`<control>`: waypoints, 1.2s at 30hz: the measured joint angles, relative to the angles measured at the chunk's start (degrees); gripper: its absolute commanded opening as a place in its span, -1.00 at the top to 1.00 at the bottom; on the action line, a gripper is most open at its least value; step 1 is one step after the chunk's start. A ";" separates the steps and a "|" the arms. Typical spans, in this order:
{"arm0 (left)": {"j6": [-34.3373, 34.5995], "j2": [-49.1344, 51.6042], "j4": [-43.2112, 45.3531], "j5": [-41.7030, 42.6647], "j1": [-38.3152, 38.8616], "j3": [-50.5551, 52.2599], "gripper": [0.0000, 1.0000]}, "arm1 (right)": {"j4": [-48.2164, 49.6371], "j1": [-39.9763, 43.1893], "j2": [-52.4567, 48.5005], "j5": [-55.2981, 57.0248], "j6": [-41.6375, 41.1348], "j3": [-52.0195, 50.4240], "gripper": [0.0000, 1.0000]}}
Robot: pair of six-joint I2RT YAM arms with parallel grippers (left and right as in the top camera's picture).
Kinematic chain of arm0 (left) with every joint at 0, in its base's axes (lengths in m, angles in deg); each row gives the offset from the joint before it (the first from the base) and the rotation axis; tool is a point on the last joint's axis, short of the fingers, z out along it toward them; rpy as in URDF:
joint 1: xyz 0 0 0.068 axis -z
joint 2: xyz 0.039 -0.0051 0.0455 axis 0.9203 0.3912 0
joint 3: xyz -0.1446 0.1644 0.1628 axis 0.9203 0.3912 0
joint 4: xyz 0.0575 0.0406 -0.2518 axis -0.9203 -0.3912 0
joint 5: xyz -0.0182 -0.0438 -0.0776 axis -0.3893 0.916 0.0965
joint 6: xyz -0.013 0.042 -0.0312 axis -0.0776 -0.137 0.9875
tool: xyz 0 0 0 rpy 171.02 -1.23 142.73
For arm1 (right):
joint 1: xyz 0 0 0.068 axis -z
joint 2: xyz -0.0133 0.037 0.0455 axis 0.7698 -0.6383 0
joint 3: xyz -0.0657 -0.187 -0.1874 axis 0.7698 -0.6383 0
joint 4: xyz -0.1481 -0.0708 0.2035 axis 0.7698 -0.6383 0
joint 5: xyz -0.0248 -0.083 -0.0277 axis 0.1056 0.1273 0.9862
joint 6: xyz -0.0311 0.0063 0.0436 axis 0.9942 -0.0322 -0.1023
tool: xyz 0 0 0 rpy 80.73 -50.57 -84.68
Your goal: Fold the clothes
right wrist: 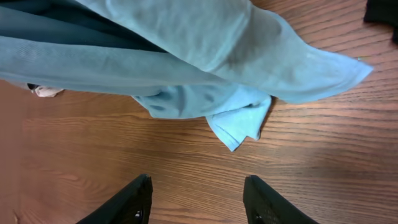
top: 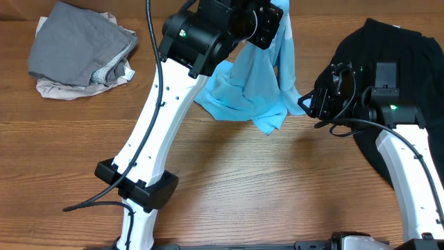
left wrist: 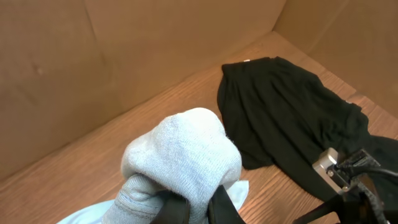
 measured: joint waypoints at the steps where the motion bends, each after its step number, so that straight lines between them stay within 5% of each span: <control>1: 0.00 0.00 0.02 -0.15 0.00 -0.22 0.92 | 0.00 0.00 0.00 -0.04 0.00 0.00 -0.05; 16: -0.02 -5.86 1.84 -2.80 0.00 -0.83 0.90 | 1.86 -5.57 -1.16 1.42 4.24 0.00 -0.14; 36: -0.04 -9.42 6.08 -5.35 -0.07 -1.27 0.89 | 16.65 -8.00 -27.50 -1.14 7.85 -0.31 -0.23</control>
